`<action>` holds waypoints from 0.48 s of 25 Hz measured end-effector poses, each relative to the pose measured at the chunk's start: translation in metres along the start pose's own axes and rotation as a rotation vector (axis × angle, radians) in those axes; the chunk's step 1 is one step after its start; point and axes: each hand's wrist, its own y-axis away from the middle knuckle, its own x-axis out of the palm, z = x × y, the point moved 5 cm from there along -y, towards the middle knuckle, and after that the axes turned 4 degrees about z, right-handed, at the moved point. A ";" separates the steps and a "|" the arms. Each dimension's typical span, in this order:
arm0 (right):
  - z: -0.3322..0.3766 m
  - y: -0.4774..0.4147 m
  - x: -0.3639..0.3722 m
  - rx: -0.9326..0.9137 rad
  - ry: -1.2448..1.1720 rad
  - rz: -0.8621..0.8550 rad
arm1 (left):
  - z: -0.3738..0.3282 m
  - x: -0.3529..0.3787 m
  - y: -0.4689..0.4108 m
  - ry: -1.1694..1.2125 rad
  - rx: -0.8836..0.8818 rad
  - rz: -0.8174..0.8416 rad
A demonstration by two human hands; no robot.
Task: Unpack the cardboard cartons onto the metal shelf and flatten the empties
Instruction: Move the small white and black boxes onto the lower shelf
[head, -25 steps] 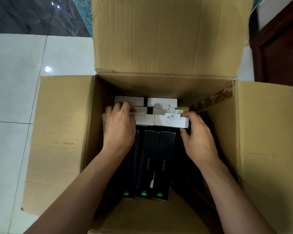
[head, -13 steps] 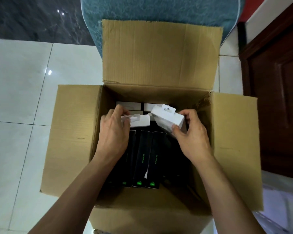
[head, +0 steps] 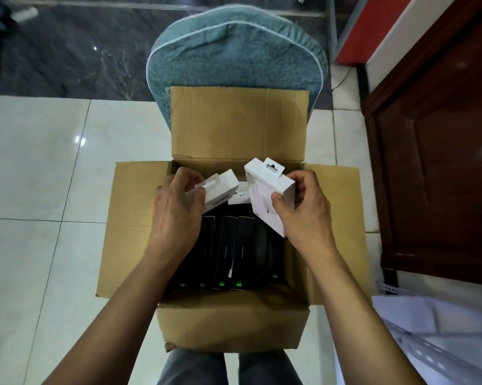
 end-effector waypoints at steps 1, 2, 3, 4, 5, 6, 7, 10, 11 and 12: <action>0.004 0.003 -0.005 0.000 -0.004 -0.009 | -0.005 -0.004 0.001 0.018 0.010 0.000; 0.010 0.006 -0.010 0.000 -0.008 -0.018 | -0.010 -0.008 0.001 0.034 0.023 0.001; 0.015 0.009 -0.016 0.002 -0.009 -0.023 | -0.015 -0.011 0.002 0.042 0.034 0.003; 0.020 0.013 -0.021 0.004 -0.013 -0.029 | -0.020 -0.015 0.004 0.051 0.042 0.008; 0.025 0.018 -0.027 0.006 -0.023 -0.038 | -0.025 -0.019 0.005 0.061 0.049 0.017; 0.029 0.023 -0.032 0.010 -0.035 -0.049 | -0.030 -0.021 0.007 0.075 0.060 0.028; 0.033 0.028 -0.036 0.015 -0.047 -0.063 | -0.036 -0.025 0.009 0.090 0.073 0.037; 0.047 0.046 -0.051 0.029 -0.088 -0.152 | -0.057 -0.040 0.012 0.114 0.141 0.058; 0.051 0.052 -0.058 0.035 -0.099 -0.191 | -0.064 -0.046 0.012 0.125 0.160 0.067; 0.056 0.059 -0.064 0.040 -0.106 -0.229 | -0.071 -0.052 0.012 0.141 0.179 0.076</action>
